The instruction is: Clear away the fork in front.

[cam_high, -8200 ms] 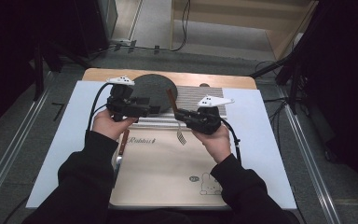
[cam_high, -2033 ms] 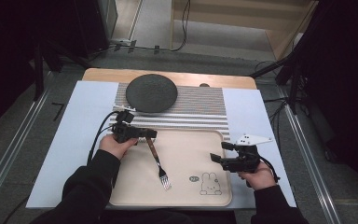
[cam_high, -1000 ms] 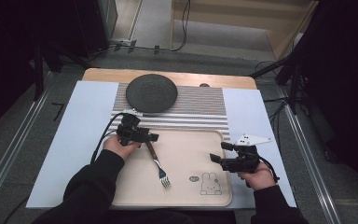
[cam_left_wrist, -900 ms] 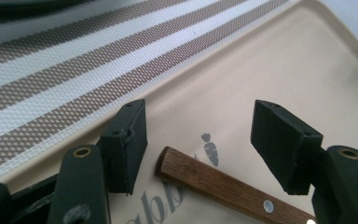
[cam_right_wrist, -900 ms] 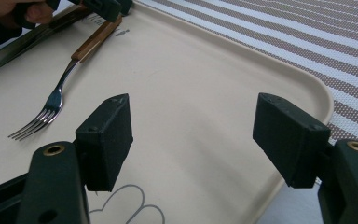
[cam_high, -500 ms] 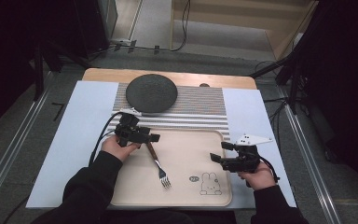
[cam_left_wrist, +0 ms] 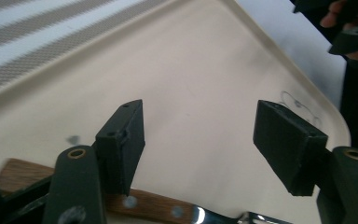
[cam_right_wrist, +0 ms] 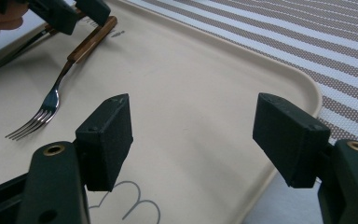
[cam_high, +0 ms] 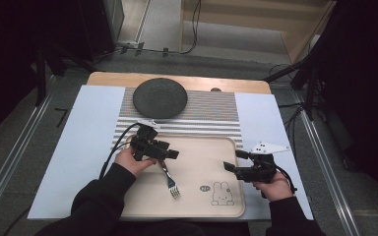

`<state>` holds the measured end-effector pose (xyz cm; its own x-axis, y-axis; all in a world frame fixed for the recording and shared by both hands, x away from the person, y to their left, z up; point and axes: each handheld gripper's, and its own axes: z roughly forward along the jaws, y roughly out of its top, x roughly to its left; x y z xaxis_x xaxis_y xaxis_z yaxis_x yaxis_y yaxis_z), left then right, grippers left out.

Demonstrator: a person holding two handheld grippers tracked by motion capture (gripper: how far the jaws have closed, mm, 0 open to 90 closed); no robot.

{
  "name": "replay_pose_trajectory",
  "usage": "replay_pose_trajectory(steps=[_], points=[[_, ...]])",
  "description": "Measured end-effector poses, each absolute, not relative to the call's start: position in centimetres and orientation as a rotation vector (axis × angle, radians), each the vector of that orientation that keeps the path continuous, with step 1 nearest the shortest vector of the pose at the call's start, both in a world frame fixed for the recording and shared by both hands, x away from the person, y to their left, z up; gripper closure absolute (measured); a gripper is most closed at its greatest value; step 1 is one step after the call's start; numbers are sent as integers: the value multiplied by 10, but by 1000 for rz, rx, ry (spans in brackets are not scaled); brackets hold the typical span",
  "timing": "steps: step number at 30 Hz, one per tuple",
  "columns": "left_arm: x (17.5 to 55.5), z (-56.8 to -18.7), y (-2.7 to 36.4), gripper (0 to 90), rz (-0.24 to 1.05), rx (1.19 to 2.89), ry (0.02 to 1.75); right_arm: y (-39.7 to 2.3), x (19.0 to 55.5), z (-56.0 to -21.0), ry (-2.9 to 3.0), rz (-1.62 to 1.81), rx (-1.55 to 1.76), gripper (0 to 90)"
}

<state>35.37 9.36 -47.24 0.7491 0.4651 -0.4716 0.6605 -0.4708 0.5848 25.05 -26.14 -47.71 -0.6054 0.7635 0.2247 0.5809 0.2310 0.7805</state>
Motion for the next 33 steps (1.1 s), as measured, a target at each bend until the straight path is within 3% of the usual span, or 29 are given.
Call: replay_pose_trajectory(steps=[5,8,9,19,33], points=[[343,-473,87,616,-307,2230,763,-264,250,-477,2290,1309,1288,266],[340,-475,88,871,-307,2283,710,-264,249,-478,2283,1310,1288,266],[340,-477,88,899,-329,2286,710,-264,249,-478,2285,1306,1286,266],[333,-494,91,897,-371,2359,722,-263,250,-477,2290,1304,1279,266],[333,-495,114,895,-333,2371,758,-256,256,-477,2309,1309,1250,266]])
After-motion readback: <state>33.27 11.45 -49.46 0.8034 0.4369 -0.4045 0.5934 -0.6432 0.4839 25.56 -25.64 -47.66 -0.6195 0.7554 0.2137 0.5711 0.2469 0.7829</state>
